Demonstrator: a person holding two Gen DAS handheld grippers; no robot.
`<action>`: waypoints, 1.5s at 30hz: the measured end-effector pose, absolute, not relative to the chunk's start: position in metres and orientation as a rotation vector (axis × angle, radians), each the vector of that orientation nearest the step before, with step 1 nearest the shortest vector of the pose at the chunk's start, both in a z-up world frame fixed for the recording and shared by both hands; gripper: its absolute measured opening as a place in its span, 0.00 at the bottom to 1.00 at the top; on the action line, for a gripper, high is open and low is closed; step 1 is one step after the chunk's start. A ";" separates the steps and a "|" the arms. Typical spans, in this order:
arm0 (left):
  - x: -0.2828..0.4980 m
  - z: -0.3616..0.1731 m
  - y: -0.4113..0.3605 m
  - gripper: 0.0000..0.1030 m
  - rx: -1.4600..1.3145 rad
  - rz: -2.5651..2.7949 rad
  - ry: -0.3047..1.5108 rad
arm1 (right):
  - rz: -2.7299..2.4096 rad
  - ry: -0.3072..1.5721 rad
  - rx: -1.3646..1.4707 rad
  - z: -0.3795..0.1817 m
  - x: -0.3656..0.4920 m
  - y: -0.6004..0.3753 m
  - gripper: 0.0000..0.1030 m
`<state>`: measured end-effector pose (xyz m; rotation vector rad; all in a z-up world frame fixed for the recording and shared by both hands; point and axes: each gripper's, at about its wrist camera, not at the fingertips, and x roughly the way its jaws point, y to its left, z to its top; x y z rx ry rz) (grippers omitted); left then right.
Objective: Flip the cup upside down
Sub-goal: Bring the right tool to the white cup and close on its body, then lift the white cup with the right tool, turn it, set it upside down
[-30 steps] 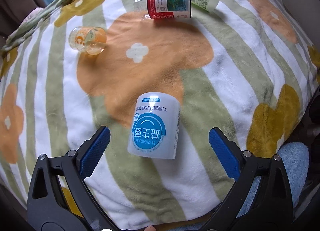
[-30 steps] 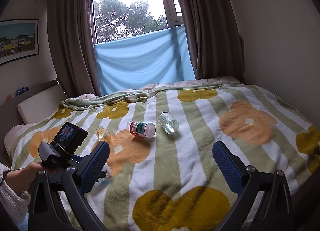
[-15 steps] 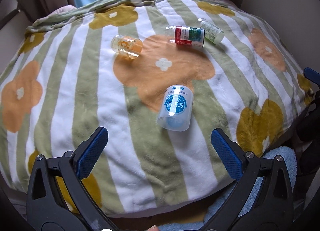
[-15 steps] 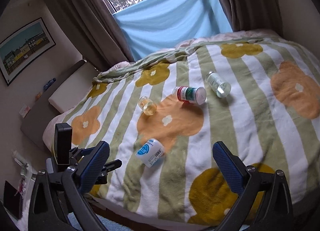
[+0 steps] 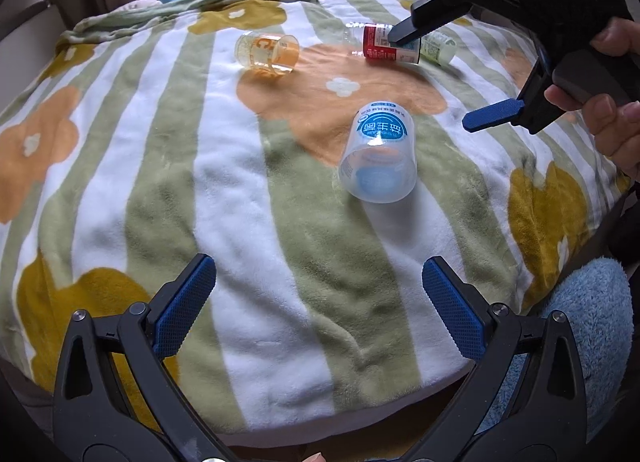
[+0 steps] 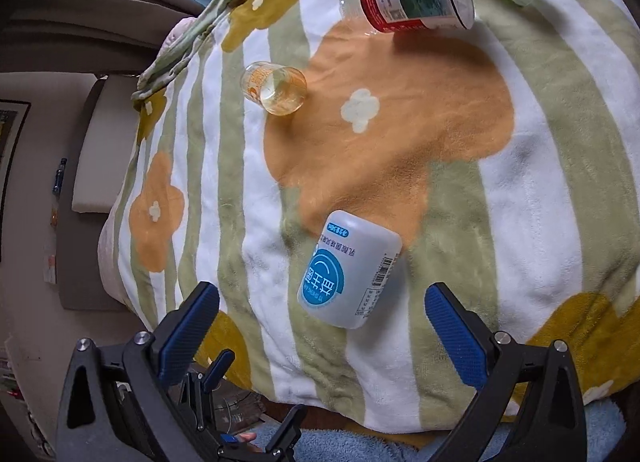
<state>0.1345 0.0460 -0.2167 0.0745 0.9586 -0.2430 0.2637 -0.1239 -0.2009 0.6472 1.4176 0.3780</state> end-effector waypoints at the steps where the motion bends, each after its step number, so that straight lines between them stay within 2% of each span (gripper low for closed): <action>1: 0.136 -0.220 0.046 1.00 0.073 -0.249 0.958 | 0.356 1.437 0.646 -0.208 0.269 -0.122 1.00; 5: 0.139 -0.227 0.049 1.00 0.081 -0.242 0.938 | 0.301 1.484 0.630 -0.226 0.284 -0.114 1.00; 9: 0.140 -0.230 0.053 1.00 0.066 -0.242 0.923 | 0.284 1.530 0.645 -0.239 0.293 -0.108 0.95; 10: 0.140 -0.230 0.054 1.00 0.065 -0.241 0.922 | 0.273 1.536 0.641 -0.240 0.294 -0.108 0.91; 11: 0.140 -0.230 0.054 1.00 0.067 -0.241 0.922 | 0.264 1.540 0.638 -0.242 0.296 -0.107 0.83; 13: 0.139 -0.230 0.054 1.00 0.073 -0.243 0.916 | 0.259 1.550 0.637 -0.245 0.299 -0.106 0.72; 16: 0.138 -0.228 0.054 1.00 0.072 -0.247 0.907 | 0.235 1.583 0.635 -0.253 0.301 -0.106 0.71; 20: 0.137 -0.226 0.056 1.00 0.054 -0.256 0.902 | 0.233 1.607 0.678 -0.261 0.298 -0.110 0.60; 26: 0.137 -0.227 0.059 1.00 0.038 -0.261 0.909 | 0.243 1.564 0.643 -0.252 0.298 -0.109 0.59; 29: 0.137 -0.227 0.060 1.00 0.027 -0.260 0.910 | 0.293 1.469 0.556 -0.231 0.298 -0.102 0.59; 35: 0.136 -0.229 0.067 1.00 -0.027 -0.252 0.911 | 0.392 1.113 0.212 -0.192 0.274 -0.079 0.59; 40: 0.137 -0.233 0.074 1.00 -0.052 -0.238 0.921 | 0.402 0.847 -0.001 -0.195 0.249 -0.063 0.59; 45: 0.139 -0.235 0.077 1.00 -0.066 -0.226 0.919 | 0.367 0.730 -0.104 -0.211 0.239 -0.055 0.59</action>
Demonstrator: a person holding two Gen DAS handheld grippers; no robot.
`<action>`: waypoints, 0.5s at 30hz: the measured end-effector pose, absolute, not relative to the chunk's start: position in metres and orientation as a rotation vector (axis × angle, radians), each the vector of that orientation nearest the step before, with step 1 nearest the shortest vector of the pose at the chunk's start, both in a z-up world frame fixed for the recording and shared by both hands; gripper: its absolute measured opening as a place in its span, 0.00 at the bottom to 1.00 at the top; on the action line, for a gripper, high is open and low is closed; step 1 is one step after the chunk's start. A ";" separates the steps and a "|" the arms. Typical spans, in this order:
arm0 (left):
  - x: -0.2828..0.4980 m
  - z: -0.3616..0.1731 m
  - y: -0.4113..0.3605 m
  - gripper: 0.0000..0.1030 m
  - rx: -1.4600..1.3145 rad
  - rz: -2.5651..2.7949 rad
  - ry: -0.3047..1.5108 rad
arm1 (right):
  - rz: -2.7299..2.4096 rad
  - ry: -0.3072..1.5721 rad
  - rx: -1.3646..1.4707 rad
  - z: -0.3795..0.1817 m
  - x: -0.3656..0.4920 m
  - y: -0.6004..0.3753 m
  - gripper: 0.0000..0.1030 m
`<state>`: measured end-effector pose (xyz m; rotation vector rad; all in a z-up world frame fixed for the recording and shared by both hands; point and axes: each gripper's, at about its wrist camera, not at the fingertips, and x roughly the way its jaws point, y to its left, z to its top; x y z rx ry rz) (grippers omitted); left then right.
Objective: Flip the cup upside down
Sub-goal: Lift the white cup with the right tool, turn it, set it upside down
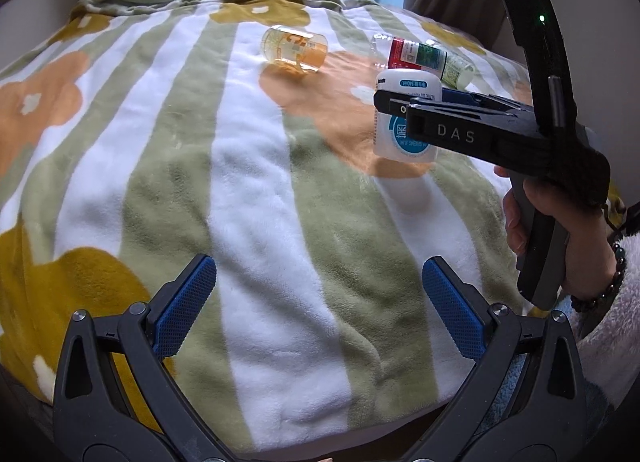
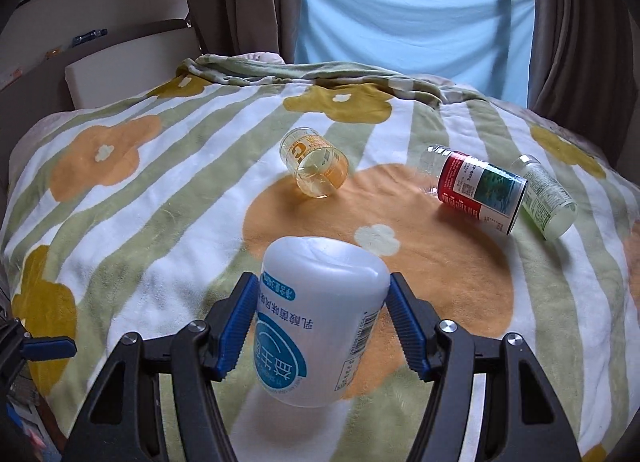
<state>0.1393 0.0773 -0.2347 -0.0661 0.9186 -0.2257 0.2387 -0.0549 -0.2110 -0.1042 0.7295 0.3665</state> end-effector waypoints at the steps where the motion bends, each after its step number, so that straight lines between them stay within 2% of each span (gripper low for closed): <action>1: 0.140 -0.235 0.078 1.00 -0.070 -0.226 0.922 | 0.366 0.726 -0.109 -0.214 0.238 -0.054 0.59; 15: 0.144 -0.241 0.074 1.00 -0.062 -0.230 0.937 | 0.449 0.733 -0.147 -0.218 0.211 -0.063 0.59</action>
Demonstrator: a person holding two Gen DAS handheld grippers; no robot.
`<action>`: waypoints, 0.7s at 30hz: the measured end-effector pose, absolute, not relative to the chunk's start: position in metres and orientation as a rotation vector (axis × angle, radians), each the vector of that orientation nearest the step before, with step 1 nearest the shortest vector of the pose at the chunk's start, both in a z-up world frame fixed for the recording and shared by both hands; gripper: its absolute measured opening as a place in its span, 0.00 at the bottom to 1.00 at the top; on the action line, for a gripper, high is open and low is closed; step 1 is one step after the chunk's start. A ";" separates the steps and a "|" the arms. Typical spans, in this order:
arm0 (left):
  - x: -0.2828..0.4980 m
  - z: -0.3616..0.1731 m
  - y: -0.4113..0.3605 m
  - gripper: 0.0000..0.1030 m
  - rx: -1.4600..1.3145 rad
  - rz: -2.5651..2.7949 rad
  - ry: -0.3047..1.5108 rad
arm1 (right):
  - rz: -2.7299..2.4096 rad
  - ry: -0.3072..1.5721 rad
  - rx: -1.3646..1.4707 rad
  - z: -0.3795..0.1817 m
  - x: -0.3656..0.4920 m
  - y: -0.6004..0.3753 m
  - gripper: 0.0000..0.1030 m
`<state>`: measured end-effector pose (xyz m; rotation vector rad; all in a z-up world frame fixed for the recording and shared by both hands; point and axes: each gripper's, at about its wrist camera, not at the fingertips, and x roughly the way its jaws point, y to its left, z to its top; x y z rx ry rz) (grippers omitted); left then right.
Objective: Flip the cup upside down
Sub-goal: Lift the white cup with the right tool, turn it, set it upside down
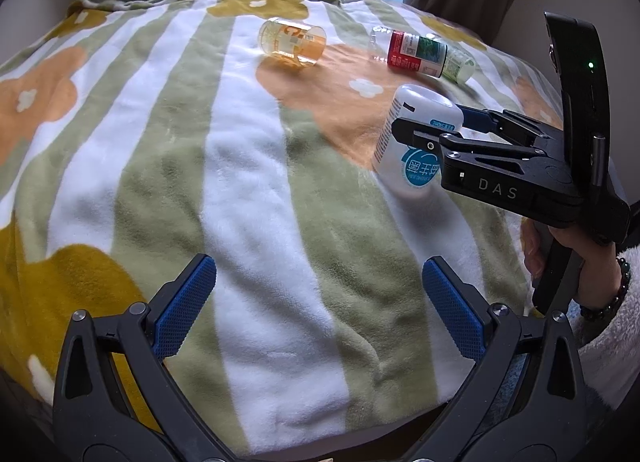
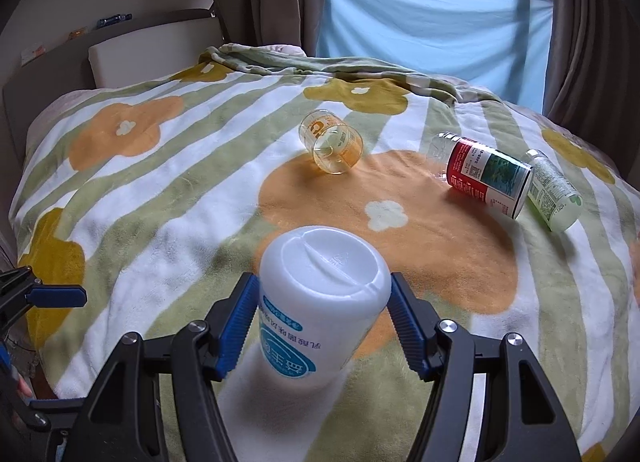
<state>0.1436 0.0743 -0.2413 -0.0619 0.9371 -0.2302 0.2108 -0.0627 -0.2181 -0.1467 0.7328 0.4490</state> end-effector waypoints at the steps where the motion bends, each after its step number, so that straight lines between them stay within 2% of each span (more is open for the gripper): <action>1: 0.143 -0.242 0.074 1.00 -0.061 -0.229 0.938 | 0.455 0.730 -0.162 -0.218 0.208 -0.062 0.59; 11: 0.143 -0.243 0.075 1.00 -0.065 -0.225 0.940 | 0.505 0.715 -0.199 -0.220 0.201 -0.058 0.60; 12: 0.143 -0.243 0.075 1.00 -0.065 -0.224 0.940 | 0.496 0.710 -0.202 -0.219 0.201 -0.057 0.64; 14: 0.143 -0.243 0.075 1.00 -0.067 -0.224 0.939 | 0.496 0.696 -0.194 -0.219 0.200 -0.057 0.97; 15: 0.143 -0.243 0.076 1.00 -0.069 -0.224 0.938 | 0.504 0.684 -0.188 -0.219 0.199 -0.058 1.00; 21: 0.144 -0.243 0.076 1.00 -0.068 -0.223 0.938 | 0.514 0.637 -0.198 -0.219 0.194 -0.056 1.00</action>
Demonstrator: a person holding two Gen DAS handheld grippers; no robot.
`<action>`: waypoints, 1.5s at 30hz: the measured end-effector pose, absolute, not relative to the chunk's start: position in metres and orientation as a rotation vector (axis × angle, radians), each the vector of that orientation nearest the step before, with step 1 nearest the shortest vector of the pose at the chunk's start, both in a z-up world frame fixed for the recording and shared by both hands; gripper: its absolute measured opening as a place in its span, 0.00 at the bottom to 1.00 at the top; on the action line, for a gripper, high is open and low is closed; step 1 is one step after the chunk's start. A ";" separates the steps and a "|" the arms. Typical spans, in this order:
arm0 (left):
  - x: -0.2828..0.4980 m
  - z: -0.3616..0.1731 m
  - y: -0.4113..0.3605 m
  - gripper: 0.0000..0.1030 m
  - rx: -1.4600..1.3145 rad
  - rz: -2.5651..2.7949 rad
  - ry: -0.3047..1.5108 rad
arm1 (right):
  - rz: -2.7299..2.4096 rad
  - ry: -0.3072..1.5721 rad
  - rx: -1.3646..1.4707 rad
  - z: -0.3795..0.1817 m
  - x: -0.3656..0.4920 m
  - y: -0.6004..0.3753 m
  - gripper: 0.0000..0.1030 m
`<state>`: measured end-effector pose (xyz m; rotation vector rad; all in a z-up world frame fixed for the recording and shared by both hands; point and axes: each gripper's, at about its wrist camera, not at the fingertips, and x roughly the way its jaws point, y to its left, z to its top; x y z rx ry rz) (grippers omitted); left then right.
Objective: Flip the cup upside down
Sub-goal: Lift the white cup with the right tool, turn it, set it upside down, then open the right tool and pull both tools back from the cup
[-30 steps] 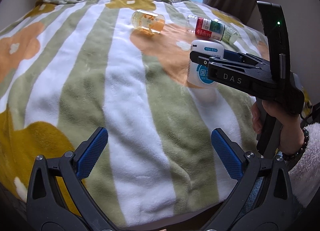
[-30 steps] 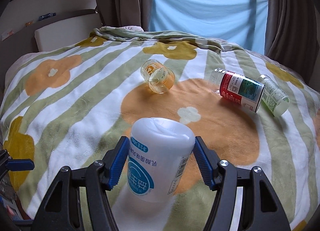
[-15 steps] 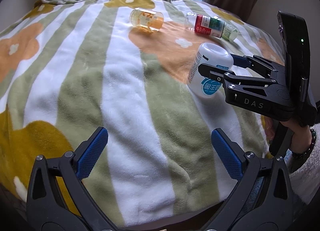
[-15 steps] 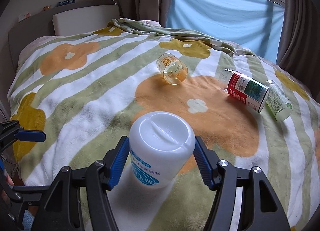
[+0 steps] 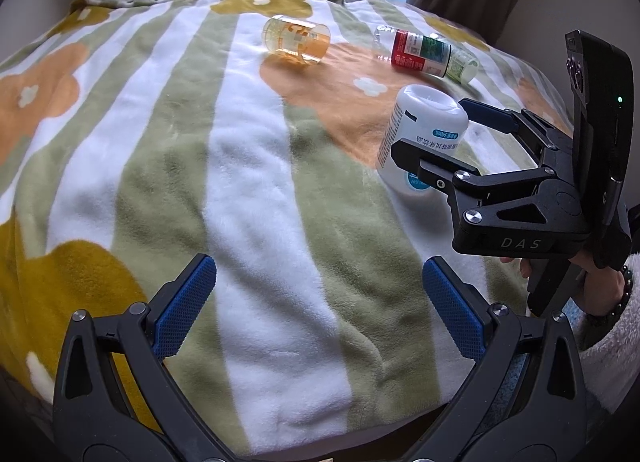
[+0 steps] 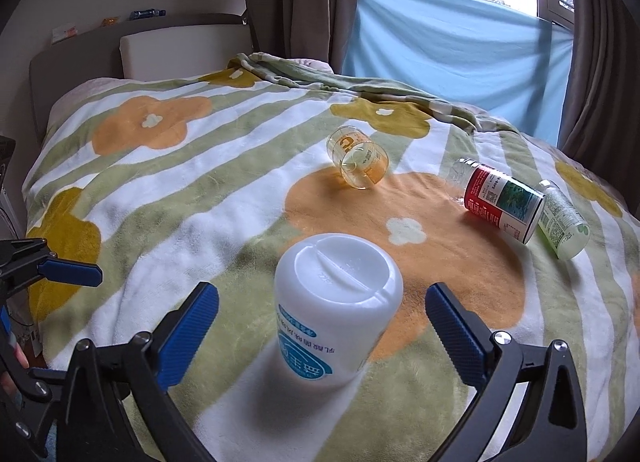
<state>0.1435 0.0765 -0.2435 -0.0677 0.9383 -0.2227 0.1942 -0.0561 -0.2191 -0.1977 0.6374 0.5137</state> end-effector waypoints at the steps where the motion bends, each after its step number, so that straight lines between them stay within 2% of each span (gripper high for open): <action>1: 0.143 -0.243 0.076 1.00 -0.063 -0.221 0.936 | 0.512 0.633 -0.196 -0.219 0.194 -0.056 1.00; 11: 0.139 -0.243 0.074 1.00 -0.033 -0.197 0.919 | 0.511 0.619 -0.163 -0.206 0.186 -0.061 1.00; 17: 0.124 -0.231 0.076 1.00 -0.020 -0.174 0.872 | 0.500 0.579 -0.117 -0.165 0.158 -0.075 1.00; 21: 0.113 -0.192 0.080 1.00 -0.056 -0.154 0.793 | 0.463 0.544 -0.122 -0.120 0.126 -0.086 1.00; 25: 0.102 -0.128 0.085 1.00 -0.132 -0.152 0.675 | 0.387 0.489 -0.120 -0.071 0.092 -0.100 1.00; 33: 0.064 -0.018 0.068 1.00 -0.049 -0.074 0.440 | 0.140 0.351 -0.079 0.011 0.047 -0.136 1.00; 39: 0.039 0.010 0.044 1.00 0.034 -0.039 0.331 | 0.029 0.274 -0.047 0.027 0.027 -0.156 1.00; 45: 0.029 0.012 0.045 1.00 -0.038 -0.051 0.304 | -0.008 0.255 -0.017 0.026 0.020 -0.165 1.00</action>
